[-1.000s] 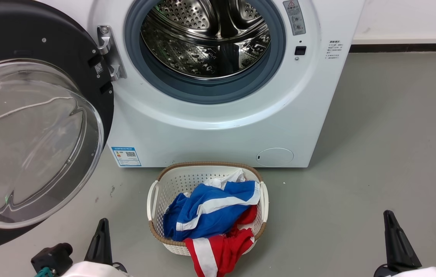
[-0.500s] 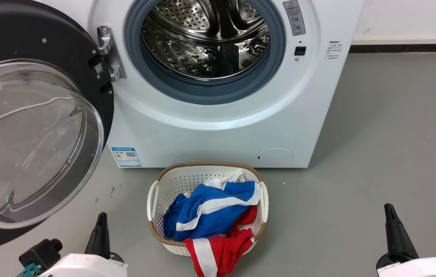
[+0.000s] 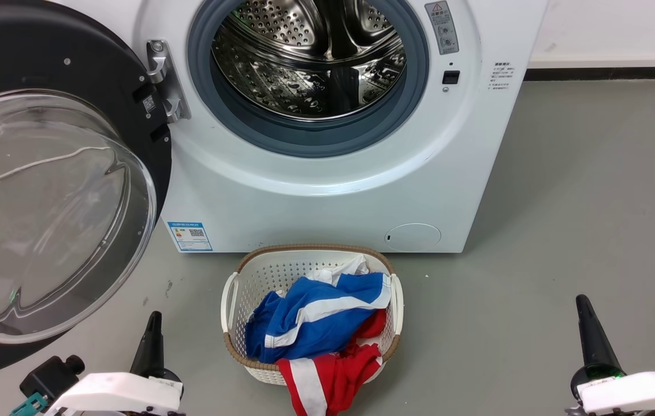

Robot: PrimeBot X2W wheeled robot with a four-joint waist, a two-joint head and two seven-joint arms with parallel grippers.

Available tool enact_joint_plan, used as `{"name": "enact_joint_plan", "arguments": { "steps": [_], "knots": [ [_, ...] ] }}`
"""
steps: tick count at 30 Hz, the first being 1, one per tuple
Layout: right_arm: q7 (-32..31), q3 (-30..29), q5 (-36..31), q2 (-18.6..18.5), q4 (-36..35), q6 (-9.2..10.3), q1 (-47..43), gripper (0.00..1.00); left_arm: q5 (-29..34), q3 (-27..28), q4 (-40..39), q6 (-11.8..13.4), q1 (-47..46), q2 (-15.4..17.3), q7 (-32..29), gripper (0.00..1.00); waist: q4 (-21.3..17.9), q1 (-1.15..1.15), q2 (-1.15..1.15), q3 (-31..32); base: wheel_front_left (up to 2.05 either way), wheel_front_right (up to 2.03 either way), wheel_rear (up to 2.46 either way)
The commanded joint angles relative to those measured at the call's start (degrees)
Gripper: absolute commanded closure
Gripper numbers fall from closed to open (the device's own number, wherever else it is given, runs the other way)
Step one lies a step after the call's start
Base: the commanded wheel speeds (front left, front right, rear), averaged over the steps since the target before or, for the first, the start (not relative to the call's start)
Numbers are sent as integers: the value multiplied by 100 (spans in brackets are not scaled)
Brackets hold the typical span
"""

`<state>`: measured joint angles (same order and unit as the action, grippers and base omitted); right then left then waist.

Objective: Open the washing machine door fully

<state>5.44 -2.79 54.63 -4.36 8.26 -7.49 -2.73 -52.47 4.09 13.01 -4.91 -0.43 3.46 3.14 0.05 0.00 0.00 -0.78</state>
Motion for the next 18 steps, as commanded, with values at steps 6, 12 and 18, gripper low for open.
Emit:
{"name": "enact_joint_plan", "arguments": {
  "steps": [6,12,18],
  "knots": [
    [-161,-15,676,-54,49,-1,241,100,-666,59,-26,-71,-212,0,-158,100,-1,0,0,7,0,0,0],
    [-257,-25,1061,-56,107,-1,324,100,-1051,83,-12,-90,-266,-6,-256,100,-1,0,0,12,0,0,0],
    [-353,-37,1424,-56,167,-1,392,100,-1416,105,2,-118,-305,-12,-346,100,-1,0,0,16,0,0,0]
  ]
}}
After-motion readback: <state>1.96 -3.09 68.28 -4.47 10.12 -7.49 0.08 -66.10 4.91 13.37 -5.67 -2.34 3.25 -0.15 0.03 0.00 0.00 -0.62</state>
